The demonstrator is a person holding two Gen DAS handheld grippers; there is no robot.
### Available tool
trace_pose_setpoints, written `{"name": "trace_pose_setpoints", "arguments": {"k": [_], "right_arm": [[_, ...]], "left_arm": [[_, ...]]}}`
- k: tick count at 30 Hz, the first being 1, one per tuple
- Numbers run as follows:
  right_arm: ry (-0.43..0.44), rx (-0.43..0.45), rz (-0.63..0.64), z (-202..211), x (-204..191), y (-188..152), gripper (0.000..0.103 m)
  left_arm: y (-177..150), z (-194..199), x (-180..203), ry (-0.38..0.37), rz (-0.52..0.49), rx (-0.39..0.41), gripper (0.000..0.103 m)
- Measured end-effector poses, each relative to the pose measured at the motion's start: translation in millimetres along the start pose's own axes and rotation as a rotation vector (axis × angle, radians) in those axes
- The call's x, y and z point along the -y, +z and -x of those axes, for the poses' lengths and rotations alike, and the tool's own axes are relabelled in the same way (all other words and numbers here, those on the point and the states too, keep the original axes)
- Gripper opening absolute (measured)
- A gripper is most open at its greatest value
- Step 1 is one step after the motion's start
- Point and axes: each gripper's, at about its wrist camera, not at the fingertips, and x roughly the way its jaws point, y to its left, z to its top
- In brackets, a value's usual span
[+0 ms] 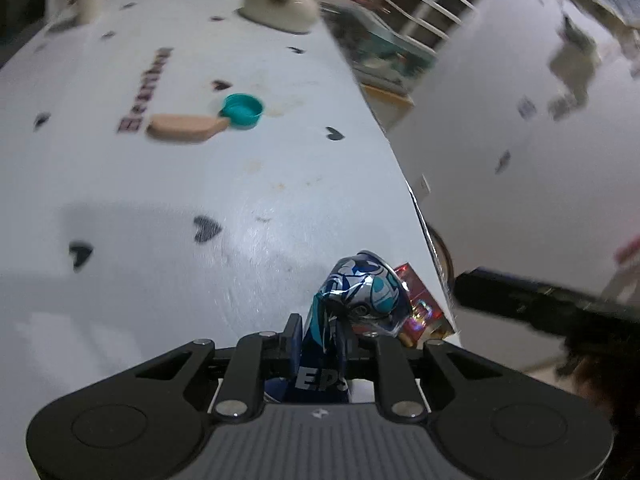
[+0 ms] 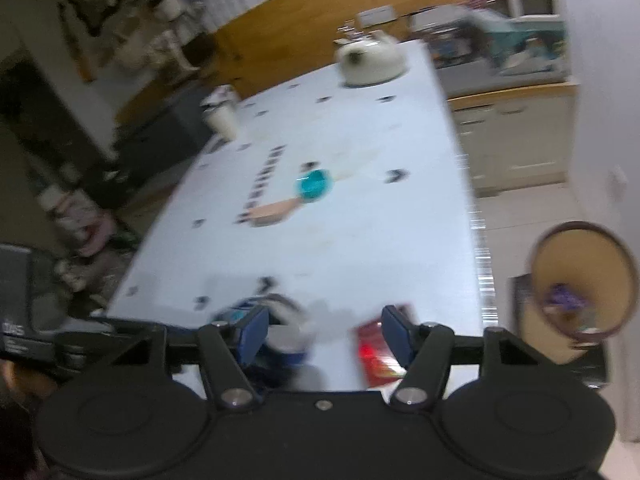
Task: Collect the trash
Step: 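Grasp the blue Pepsi can with the left tool while the right tool reaches toward the red snack box, then grasp the red snack box with the right tool while the left tool holds the can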
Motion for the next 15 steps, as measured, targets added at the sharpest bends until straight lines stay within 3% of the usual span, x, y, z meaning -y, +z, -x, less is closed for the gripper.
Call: {"name": "trace_pose_setpoints", "arguments": {"k": [6, 15], "right_arm": [[0.043, -0.077, -0.055, -24, -7, -5, 0.058], [0.112, -0.164, -0.194, -48, 6, -15, 0.058]], "left_arm": [[-11, 0, -5, -0.001, 0.092, 0.023, 0.019], [-15, -10, 3, -0.022, 0.014, -0.011, 0.019]]}}
